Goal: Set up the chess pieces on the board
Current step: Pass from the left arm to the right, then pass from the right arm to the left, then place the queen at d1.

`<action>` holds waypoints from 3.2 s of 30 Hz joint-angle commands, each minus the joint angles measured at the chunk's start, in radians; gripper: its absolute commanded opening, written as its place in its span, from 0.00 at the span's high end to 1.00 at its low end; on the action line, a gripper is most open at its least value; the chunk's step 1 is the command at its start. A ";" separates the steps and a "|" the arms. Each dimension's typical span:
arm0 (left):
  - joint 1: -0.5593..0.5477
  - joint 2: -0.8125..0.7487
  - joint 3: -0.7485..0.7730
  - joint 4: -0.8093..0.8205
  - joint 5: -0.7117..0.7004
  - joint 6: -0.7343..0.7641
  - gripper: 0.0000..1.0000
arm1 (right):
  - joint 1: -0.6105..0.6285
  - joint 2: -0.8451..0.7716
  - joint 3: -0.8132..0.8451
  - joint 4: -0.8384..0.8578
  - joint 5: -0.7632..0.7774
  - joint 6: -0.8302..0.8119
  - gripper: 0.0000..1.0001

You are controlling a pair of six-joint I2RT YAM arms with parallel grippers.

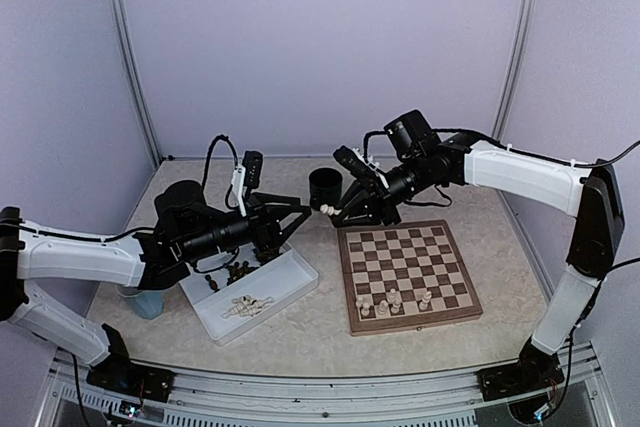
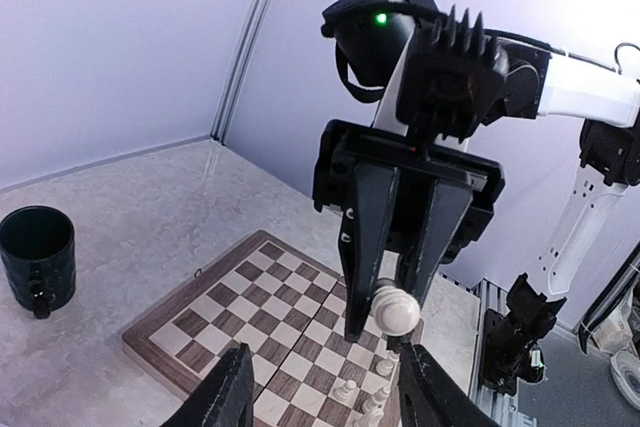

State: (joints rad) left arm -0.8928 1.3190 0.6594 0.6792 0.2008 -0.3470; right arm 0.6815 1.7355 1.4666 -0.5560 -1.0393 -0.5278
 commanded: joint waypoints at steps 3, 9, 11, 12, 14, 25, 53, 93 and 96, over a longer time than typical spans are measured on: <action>-0.022 0.105 0.028 0.203 0.049 -0.055 0.51 | -0.001 0.016 -0.006 0.028 -0.068 0.041 0.94; -0.022 0.142 0.035 0.263 0.103 -0.072 0.53 | 0.000 0.031 0.005 0.024 -0.063 0.045 0.93; -0.023 0.151 0.037 0.279 0.112 -0.072 0.54 | -0.001 0.036 0.009 0.023 -0.061 0.047 0.93; -0.023 0.154 0.039 0.287 0.121 -0.073 0.54 | 0.000 0.038 0.011 0.022 -0.062 0.048 0.93; -0.023 0.165 0.052 0.285 0.130 -0.076 0.57 | -0.001 0.043 0.013 0.021 -0.064 0.046 0.92; -0.023 0.230 0.121 0.213 0.121 -0.093 0.73 | 0.000 0.027 0.011 0.010 -0.057 0.037 0.92; -0.026 0.224 0.119 0.176 0.133 -0.142 0.95 | -0.003 -0.005 0.001 0.000 0.007 0.021 0.81; -0.290 0.889 1.166 -1.028 0.067 0.449 0.95 | -0.566 -0.338 -0.548 0.290 0.430 0.014 0.47; -0.294 0.911 1.187 -1.052 0.068 0.456 0.95 | -0.565 -0.329 -0.542 0.281 0.429 0.012 0.47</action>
State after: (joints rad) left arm -1.1797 2.2005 1.7962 -0.3153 0.2790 0.0765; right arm 0.1211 1.3907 0.9154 -0.2787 -0.6193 -0.5167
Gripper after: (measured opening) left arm 0.134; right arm 0.529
